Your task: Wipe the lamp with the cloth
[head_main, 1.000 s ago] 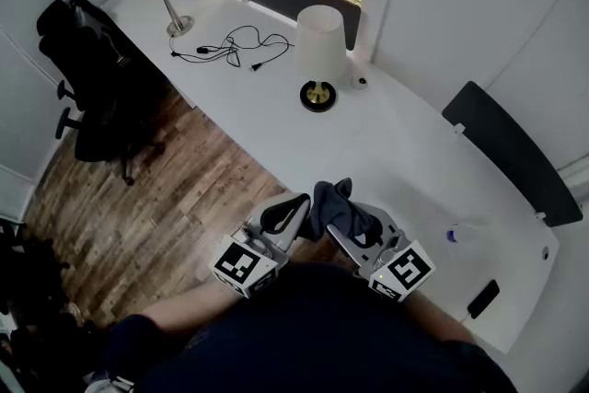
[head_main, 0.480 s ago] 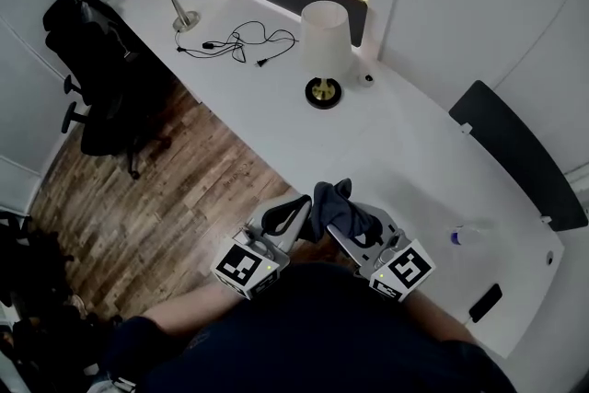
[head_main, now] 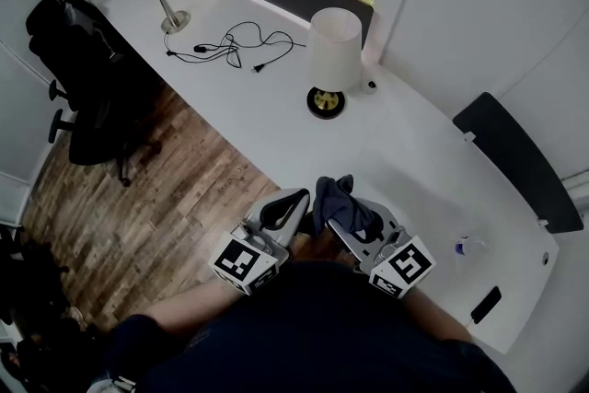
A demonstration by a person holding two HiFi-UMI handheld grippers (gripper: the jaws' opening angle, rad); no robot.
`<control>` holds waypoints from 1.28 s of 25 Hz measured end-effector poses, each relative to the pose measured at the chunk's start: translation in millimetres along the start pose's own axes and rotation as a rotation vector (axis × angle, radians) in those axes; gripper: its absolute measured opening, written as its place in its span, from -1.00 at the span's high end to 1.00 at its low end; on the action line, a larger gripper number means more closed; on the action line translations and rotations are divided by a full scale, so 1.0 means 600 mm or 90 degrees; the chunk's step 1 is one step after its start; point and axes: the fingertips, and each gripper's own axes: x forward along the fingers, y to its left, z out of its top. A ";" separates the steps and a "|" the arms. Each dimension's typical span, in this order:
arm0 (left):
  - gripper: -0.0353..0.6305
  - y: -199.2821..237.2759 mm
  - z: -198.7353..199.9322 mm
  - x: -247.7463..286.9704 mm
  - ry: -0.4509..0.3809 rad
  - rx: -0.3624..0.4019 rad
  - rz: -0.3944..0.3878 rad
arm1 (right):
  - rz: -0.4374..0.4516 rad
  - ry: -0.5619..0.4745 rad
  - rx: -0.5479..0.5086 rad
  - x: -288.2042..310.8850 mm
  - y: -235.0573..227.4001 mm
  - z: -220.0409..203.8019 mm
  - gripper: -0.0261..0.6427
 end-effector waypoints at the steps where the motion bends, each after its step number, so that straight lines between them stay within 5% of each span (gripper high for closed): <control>1: 0.88 0.016 0.005 0.006 -0.001 0.006 -0.011 | -0.006 0.001 -0.002 0.015 -0.007 0.007 0.54; 16: 0.88 0.231 0.065 0.043 -0.011 -0.009 -0.136 | -0.157 -0.009 -0.008 0.222 -0.090 0.071 0.54; 23: 0.88 0.256 0.066 0.054 -0.003 -0.023 -0.176 | -0.202 -0.011 -0.005 0.246 -0.125 0.084 0.54; 32: 0.88 0.278 0.066 0.077 -0.002 -0.004 -0.167 | -0.221 0.000 0.009 0.251 -0.184 0.078 0.54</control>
